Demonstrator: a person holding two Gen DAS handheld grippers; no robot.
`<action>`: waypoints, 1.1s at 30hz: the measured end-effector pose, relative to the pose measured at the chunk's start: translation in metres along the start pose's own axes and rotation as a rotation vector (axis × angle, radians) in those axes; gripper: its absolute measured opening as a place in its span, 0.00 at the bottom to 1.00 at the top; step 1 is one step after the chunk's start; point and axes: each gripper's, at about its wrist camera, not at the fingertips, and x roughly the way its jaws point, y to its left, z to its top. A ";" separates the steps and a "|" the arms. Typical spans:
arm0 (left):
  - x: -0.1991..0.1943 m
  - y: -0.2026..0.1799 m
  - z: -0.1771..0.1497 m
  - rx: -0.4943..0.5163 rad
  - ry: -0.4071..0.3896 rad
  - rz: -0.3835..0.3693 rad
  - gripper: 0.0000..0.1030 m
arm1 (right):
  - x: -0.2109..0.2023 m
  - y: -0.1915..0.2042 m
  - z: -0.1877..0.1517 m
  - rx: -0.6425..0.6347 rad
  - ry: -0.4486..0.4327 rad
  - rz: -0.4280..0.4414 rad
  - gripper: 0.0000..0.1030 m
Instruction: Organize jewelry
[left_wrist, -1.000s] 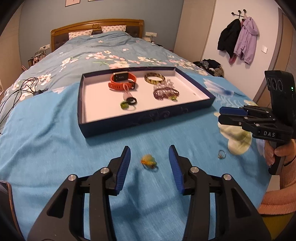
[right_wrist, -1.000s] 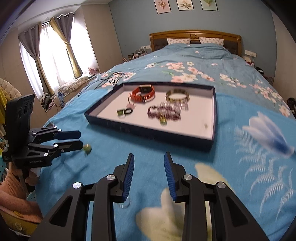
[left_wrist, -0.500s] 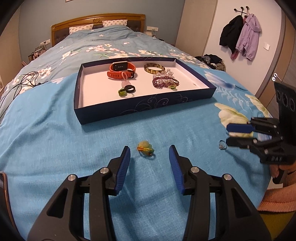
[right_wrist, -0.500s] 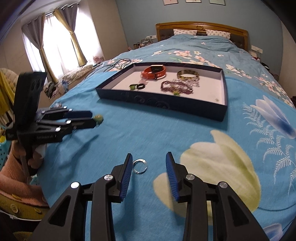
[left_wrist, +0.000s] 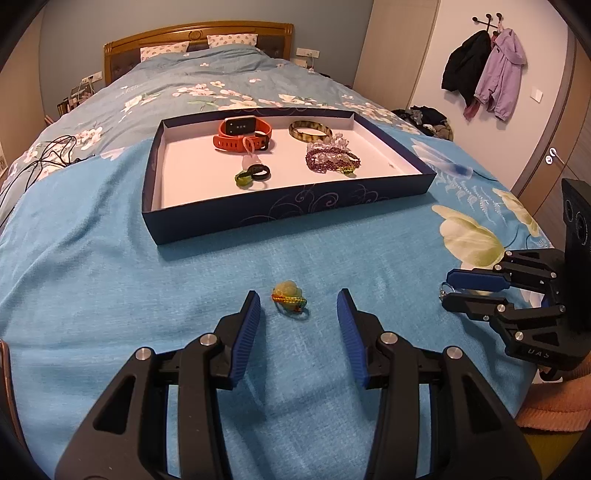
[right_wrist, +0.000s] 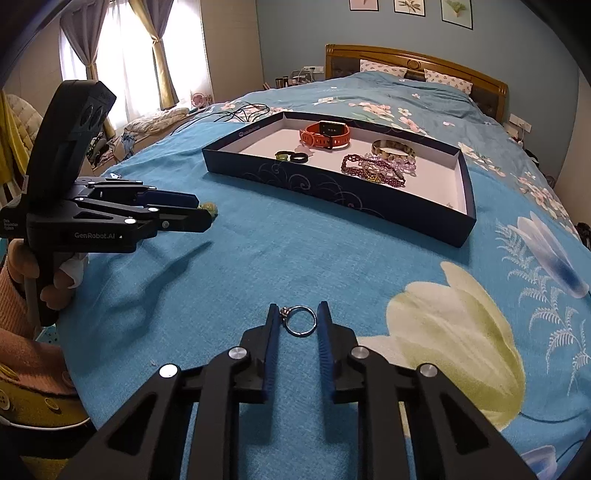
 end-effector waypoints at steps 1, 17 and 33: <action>0.001 0.001 0.001 -0.001 0.005 -0.001 0.41 | 0.000 0.000 0.000 0.002 -0.002 -0.001 0.18; 0.009 0.011 0.006 -0.036 0.024 0.003 0.24 | -0.001 -0.006 0.011 0.054 -0.044 0.041 0.18; 0.007 -0.003 0.002 -0.008 0.015 0.015 0.15 | -0.001 -0.015 0.019 0.101 -0.076 0.068 0.18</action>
